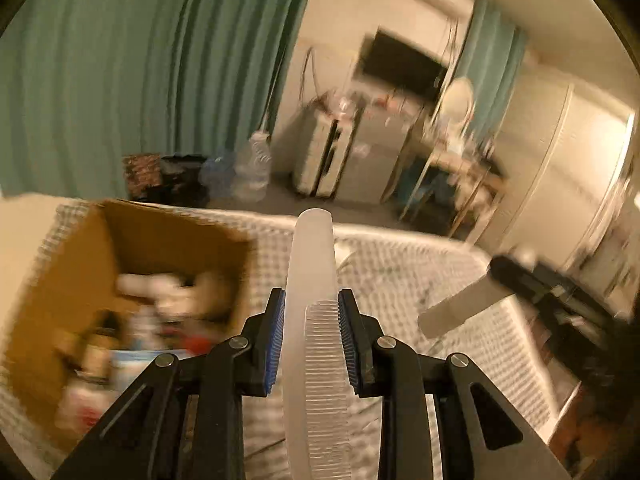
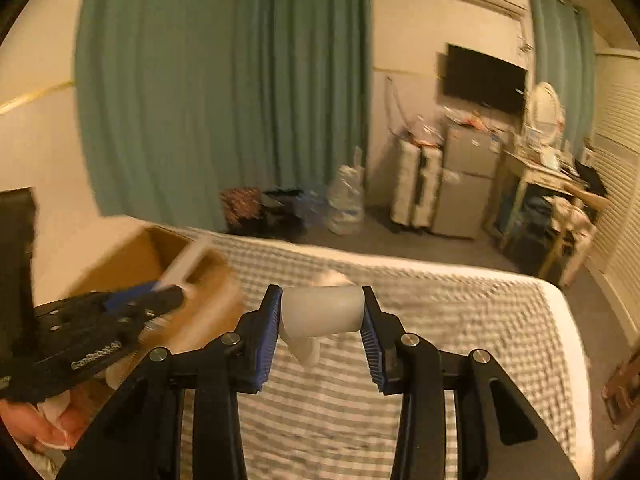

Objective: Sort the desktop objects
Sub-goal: 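Drop comb into cardboard box with left tool while right tool drops white tube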

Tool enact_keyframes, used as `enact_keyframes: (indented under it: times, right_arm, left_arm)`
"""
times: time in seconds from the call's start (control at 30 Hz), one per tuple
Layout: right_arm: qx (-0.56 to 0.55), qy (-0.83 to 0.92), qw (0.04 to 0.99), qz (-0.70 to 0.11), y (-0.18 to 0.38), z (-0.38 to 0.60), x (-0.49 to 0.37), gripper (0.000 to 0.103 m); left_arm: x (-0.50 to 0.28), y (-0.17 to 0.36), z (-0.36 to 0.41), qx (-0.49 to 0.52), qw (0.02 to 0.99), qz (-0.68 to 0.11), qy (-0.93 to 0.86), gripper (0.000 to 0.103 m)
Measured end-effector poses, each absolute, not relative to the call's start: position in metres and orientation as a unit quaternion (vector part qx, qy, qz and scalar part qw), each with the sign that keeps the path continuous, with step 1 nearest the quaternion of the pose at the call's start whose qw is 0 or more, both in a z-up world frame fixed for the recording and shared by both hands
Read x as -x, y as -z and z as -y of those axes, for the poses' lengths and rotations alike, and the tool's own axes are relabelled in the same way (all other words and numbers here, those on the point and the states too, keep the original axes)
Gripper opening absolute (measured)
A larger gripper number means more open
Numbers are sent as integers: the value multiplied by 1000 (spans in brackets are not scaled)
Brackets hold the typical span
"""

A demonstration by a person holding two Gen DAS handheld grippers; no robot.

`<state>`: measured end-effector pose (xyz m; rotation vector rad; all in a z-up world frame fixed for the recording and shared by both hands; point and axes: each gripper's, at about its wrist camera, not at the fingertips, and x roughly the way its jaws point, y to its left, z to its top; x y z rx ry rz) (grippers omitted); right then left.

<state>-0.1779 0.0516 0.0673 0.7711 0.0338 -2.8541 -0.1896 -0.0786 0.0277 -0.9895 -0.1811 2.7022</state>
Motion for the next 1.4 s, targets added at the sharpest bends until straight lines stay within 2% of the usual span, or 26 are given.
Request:
enact_keyframes:
  times: [0.2,0.37,0.4,0.43,0.47,0.5,0.63,0.83,0.93,1.1,1.4]
  right_arm:
    - [-288,941,171,42,-61,21,201,40]
    - [-318,931,176,17,-42,76,230,43]
    - [-319,932,171,11,-41,84,232,45]
    - [-321,933,165,9,-40,90,236,58]
    - [-321,933,163,14,-40,91,241,65]
    - [-321,934,159,19,-41,90,242,78]
    - [-299,945,126,33,-52,75,240,82]
    - [-252,965,72,30,-69,11,208,88]
    - [-233,972,23,26,-74,-26,189,92]
    - [-243,967,-30,67,-71,-94,164,92]
    - [-258,958,-83,97,-23,-188,150,95]
  left_arm:
    - [180,-21,140,355,91,8,-930,27]
    - [185,3,174,383,60,10,-922,28]
    - [185,8,178,386,58,1,-921,34]
    - [186,10,179,389,54,-7,-920,62]
    - [185,13,181,390,47,-14,-919,79]
    - [182,15,183,389,34,-22,-920,98]
    - [173,16,189,372,24,-22,-927,99]
    - [160,1,178,359,43,30,-932,100]
    - [153,-11,146,347,63,42,-935,103]
    - [156,-21,76,333,97,31,-937,103]
    - [207,11,-32,338,139,2,-931,103]
